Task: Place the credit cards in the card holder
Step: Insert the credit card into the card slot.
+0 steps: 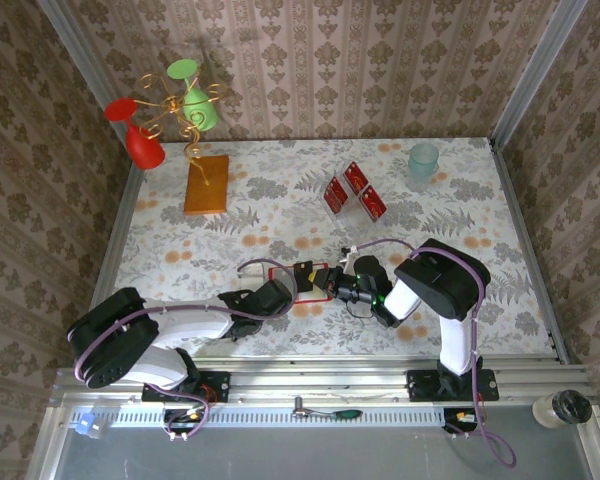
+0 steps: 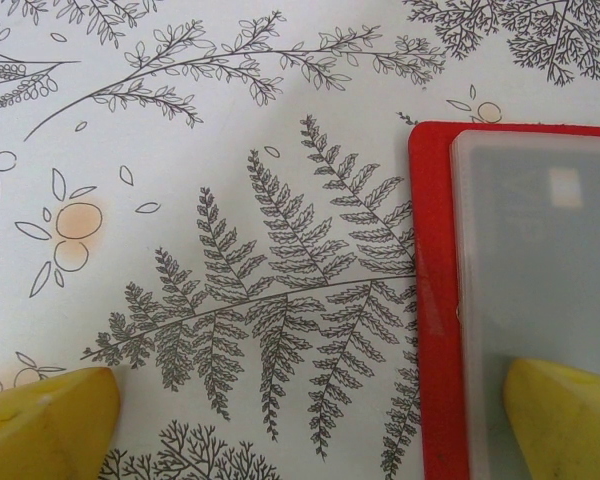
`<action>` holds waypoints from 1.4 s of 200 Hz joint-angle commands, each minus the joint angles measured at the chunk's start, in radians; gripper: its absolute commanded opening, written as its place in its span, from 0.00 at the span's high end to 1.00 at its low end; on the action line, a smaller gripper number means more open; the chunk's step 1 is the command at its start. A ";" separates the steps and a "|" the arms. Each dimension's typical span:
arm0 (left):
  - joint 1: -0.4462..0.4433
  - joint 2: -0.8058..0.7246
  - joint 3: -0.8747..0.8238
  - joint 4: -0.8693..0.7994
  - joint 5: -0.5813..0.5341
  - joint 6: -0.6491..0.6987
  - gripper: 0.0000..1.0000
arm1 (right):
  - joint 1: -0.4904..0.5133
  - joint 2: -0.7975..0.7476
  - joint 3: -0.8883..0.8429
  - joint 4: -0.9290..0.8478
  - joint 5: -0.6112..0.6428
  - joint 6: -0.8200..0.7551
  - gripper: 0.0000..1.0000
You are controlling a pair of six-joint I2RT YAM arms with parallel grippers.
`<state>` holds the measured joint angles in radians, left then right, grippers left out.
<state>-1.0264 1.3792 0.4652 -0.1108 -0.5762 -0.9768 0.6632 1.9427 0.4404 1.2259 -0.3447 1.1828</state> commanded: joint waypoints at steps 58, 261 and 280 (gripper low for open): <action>-0.003 0.012 -0.032 -0.084 0.009 -0.008 0.00 | 0.021 0.004 -0.049 -0.043 -0.002 -0.013 1.00; -0.006 0.013 -0.033 -0.084 0.007 -0.011 0.00 | 0.047 0.002 -0.025 -0.179 0.015 -0.027 1.00; -0.006 0.014 -0.032 -0.084 0.007 -0.011 0.00 | 0.048 0.013 -0.014 -0.180 0.014 -0.024 1.00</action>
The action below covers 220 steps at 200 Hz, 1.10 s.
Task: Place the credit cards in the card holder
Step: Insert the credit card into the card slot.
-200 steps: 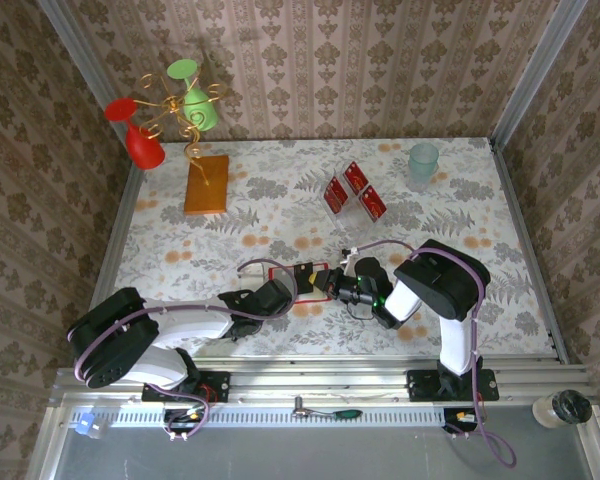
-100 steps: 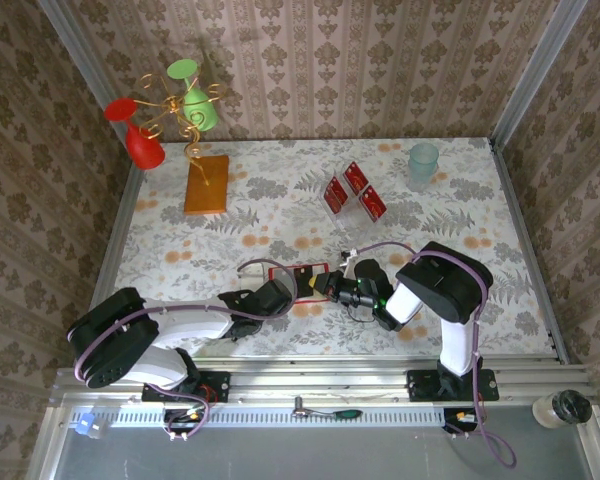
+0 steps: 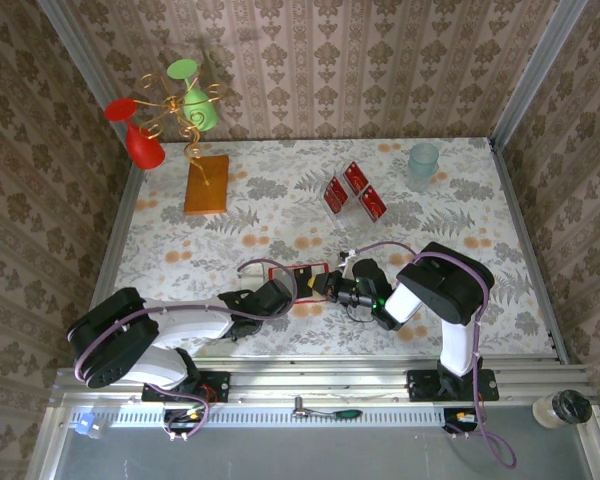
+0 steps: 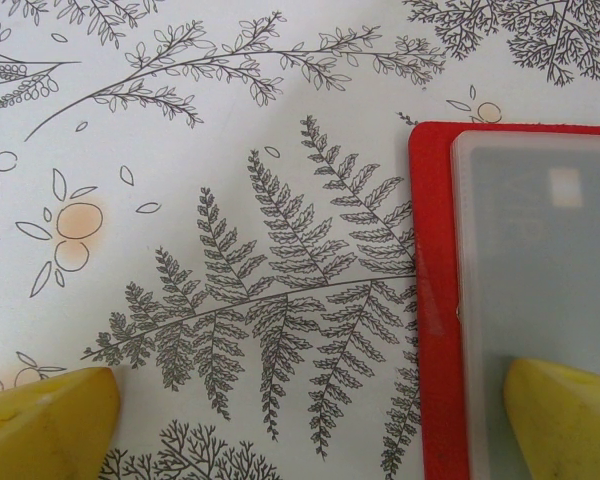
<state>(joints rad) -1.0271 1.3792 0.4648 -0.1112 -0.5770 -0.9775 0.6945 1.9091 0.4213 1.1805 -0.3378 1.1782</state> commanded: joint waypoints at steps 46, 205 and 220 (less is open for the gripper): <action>-0.006 0.014 -0.031 -0.081 0.006 -0.010 0.00 | 0.023 0.056 0.011 -0.143 0.001 -0.022 1.00; -0.005 0.006 -0.046 -0.059 0.005 -0.009 0.00 | -0.069 -0.283 0.350 -1.134 -0.016 -0.478 0.91; -0.005 0.004 -0.047 -0.057 0.005 -0.009 0.00 | -0.066 -0.255 0.378 -1.146 -0.028 -0.489 0.95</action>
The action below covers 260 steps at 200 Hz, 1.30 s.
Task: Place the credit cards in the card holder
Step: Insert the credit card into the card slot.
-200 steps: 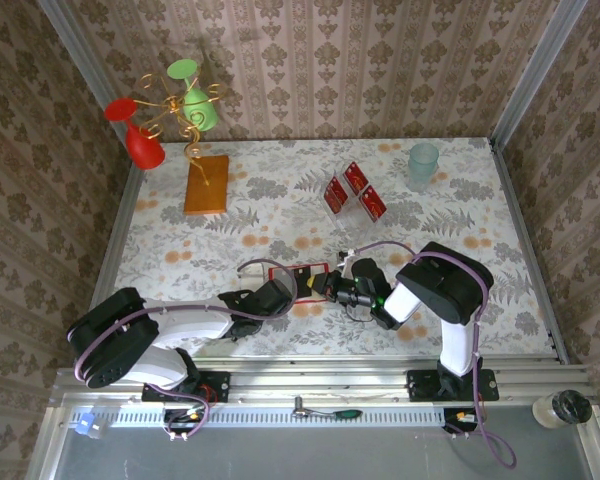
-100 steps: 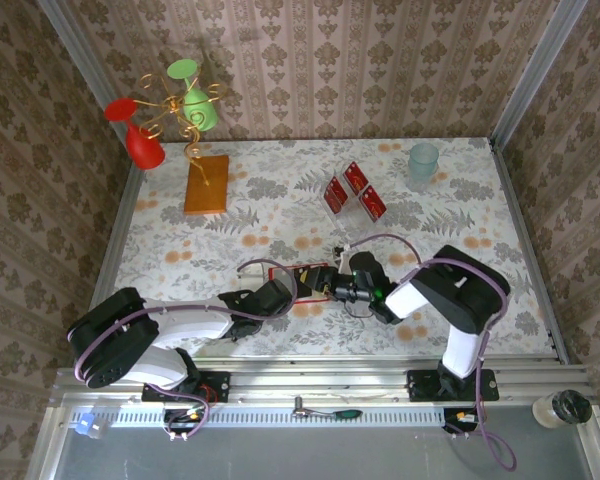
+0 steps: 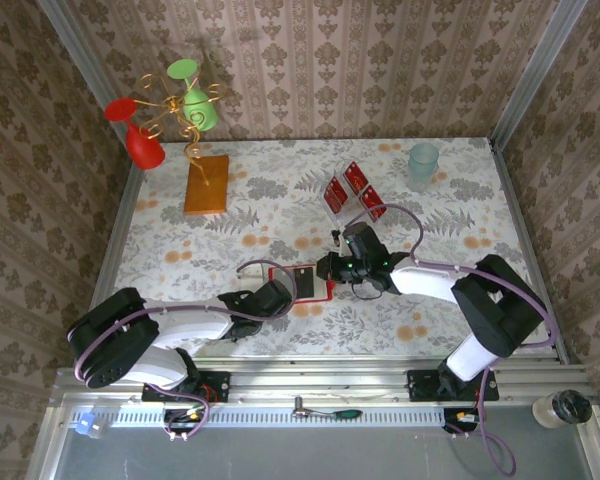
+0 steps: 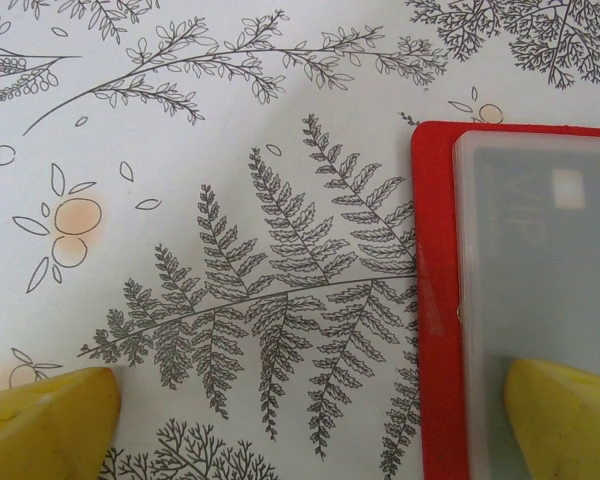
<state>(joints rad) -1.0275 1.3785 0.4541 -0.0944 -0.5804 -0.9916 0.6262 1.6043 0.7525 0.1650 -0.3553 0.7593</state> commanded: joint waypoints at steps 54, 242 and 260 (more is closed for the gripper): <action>-0.004 0.006 -0.037 -0.067 0.010 0.006 0.00 | 0.033 0.143 0.121 -0.144 -0.016 -0.078 0.98; 0.077 -0.191 -0.069 -0.149 0.010 0.049 0.00 | 0.116 0.165 0.229 -0.204 0.006 -0.062 1.00; 0.093 -0.208 -0.082 -0.146 0.018 0.059 0.00 | 0.116 0.155 0.227 -0.232 0.022 -0.079 1.00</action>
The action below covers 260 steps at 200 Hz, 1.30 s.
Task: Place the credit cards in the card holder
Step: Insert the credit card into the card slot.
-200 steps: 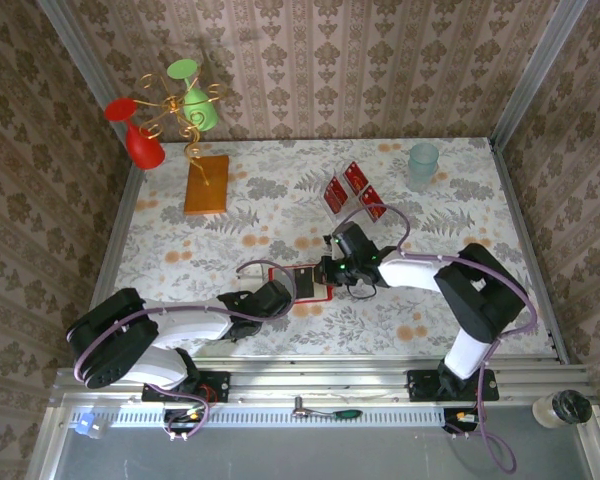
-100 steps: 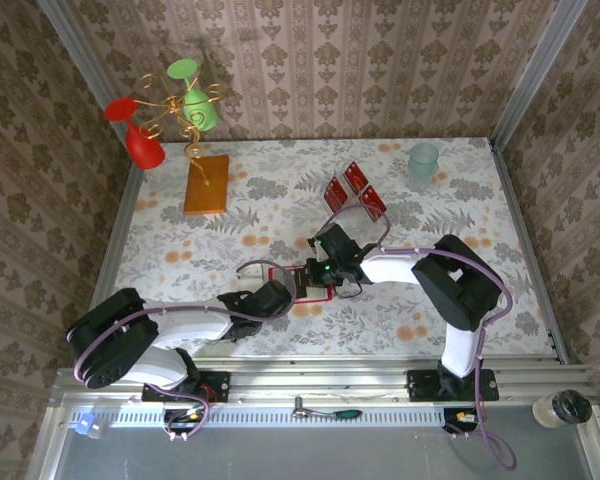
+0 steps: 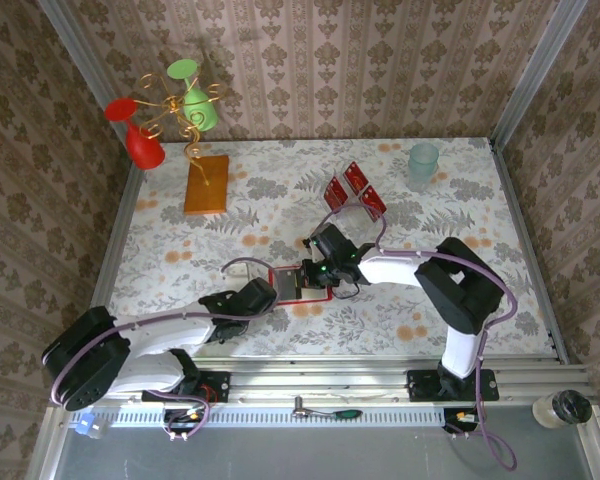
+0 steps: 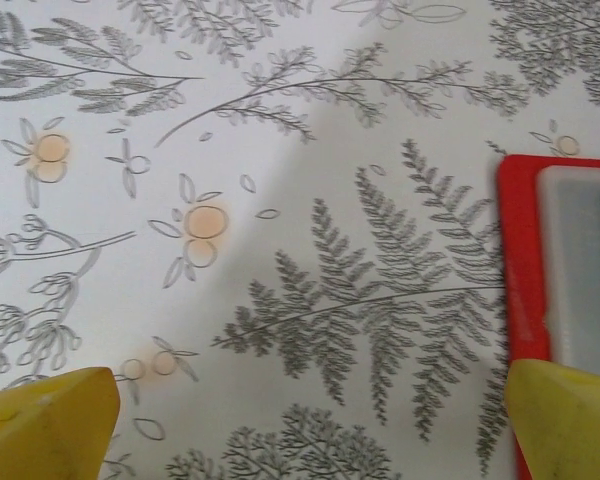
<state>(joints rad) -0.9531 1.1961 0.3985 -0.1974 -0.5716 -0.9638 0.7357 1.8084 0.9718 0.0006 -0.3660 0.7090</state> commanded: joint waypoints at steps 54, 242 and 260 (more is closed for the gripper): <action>0.039 -0.014 -0.033 -0.014 0.025 0.055 0.00 | 0.005 -0.027 0.005 -0.072 0.033 -0.042 1.00; 0.045 0.134 0.010 0.103 0.073 0.095 0.00 | 0.040 0.078 0.106 -0.099 0.009 -0.050 1.00; 0.045 0.134 0.010 0.101 0.075 0.096 0.00 | 0.038 0.049 0.112 -0.114 0.013 -0.058 1.00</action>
<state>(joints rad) -0.9134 1.3029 0.4019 -0.1188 -0.5468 -0.8886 0.7689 1.8805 1.0534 -0.0765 -0.3485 0.6643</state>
